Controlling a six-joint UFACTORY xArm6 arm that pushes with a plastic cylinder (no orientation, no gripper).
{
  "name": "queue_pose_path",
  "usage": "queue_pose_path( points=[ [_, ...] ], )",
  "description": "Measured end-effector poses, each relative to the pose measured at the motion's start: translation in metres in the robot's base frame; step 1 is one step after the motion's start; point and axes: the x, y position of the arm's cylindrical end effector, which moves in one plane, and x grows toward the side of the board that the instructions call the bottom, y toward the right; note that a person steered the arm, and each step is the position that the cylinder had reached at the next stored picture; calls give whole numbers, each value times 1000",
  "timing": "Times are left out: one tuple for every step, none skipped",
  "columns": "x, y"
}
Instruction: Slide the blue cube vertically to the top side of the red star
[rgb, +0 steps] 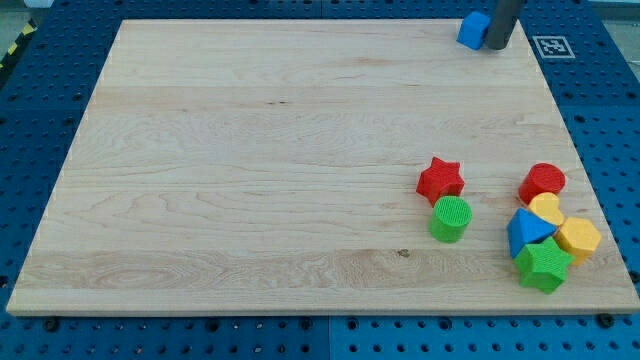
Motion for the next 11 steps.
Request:
queue_pose_path(
  points=[
    [0,0],
    [-6,13],
    [-21,22],
    [-48,21],
    [-55,9],
    [-30,4],
    [-8,4],
    [-7,4],
    [-7,1],
    [-7,-13],
    [-12,-32]
  ],
)
